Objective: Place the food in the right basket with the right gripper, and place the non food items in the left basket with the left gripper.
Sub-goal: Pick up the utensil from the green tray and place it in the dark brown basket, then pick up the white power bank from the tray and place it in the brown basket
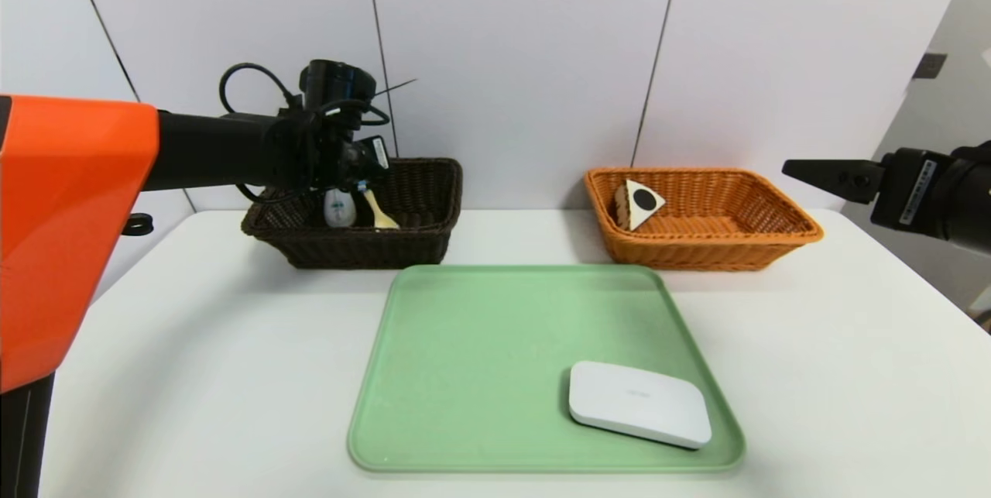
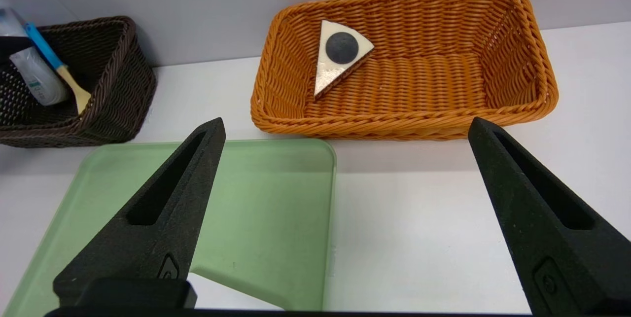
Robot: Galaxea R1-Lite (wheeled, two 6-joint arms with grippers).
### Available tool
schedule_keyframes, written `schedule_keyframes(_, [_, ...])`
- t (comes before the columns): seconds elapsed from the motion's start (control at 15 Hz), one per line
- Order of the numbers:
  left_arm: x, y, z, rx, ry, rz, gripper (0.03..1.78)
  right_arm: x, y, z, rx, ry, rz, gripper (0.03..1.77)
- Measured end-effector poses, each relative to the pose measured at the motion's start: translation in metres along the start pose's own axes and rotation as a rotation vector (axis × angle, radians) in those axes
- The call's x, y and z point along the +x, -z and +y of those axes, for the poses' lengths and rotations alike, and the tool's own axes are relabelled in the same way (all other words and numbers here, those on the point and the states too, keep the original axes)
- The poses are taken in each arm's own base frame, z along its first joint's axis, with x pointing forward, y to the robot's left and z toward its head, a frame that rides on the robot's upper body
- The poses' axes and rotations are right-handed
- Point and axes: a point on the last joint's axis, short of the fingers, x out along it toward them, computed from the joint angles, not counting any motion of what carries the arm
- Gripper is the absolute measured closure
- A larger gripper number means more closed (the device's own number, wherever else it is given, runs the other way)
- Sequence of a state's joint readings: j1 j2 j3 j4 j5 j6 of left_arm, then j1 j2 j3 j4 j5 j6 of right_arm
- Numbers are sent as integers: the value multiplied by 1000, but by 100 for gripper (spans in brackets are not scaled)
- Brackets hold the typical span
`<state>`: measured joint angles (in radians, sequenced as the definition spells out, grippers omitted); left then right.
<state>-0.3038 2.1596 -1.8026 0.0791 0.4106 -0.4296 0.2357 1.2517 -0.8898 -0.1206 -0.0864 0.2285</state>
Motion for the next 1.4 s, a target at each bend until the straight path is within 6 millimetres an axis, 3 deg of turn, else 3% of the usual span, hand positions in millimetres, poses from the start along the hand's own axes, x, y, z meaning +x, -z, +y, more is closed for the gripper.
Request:
schedule_keyframes(0.33, [-3,-5,3,15,-42,-22,55,0,-2,1,0,-3,0,10])
schedule_keyframes(0.67, [-46,-35,-3,38,39,-85,34,0,-2,1,1,-6,2,10])
schedule_keyframes(1.0, [-118,-54,-14,141,363,-30,23,1,-2,2,1,-10,-1,10])
schedule_keyframes(1.4, [-147,-34,4,434,814,38,16,0,-3,2,7,-11,-6,10])
